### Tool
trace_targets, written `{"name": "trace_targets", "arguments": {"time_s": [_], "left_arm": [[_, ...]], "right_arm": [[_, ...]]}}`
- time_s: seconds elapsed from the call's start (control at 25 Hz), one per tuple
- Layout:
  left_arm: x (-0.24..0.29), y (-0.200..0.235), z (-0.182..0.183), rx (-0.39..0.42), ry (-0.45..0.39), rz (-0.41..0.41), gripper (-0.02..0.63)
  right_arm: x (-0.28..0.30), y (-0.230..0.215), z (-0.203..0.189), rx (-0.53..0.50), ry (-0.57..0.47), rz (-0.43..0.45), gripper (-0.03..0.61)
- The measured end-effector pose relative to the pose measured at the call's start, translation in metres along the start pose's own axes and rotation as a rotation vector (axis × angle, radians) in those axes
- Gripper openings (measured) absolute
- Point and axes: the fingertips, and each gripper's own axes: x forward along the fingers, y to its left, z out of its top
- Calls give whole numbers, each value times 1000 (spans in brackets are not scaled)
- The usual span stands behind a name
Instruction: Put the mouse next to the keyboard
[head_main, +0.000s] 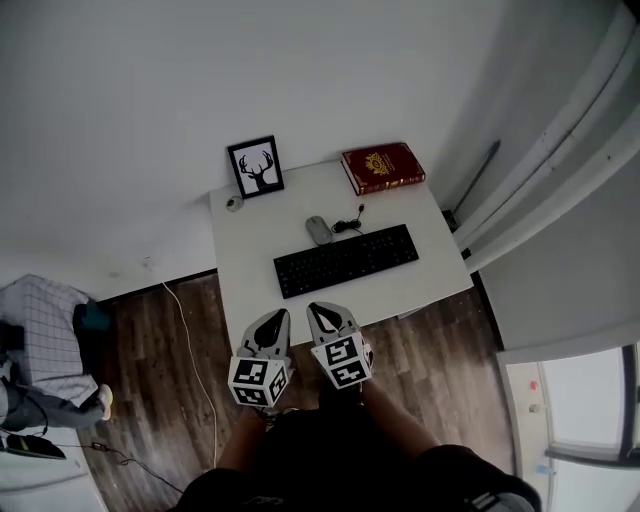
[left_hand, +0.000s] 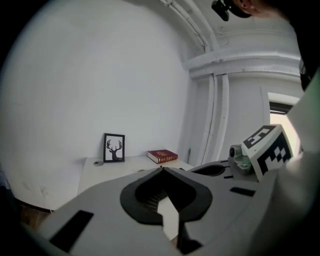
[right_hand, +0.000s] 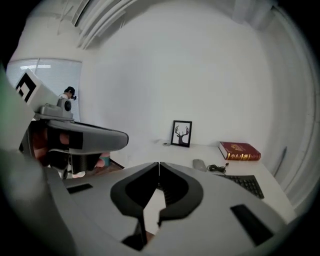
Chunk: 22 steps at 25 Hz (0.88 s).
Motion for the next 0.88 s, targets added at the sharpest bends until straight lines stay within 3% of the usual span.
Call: {"name": "trace_targets", "arguments": {"time_s": [0.4, 0.88], "left_arm": [[109, -36, -2, 6, 116, -13, 0], [160, -49, -21, 28, 256, -38, 0]], "right_arm": [[18, -102, -14, 79, 38, 20, 21], [21, -172, -36, 203, 64, -45, 21]]}}
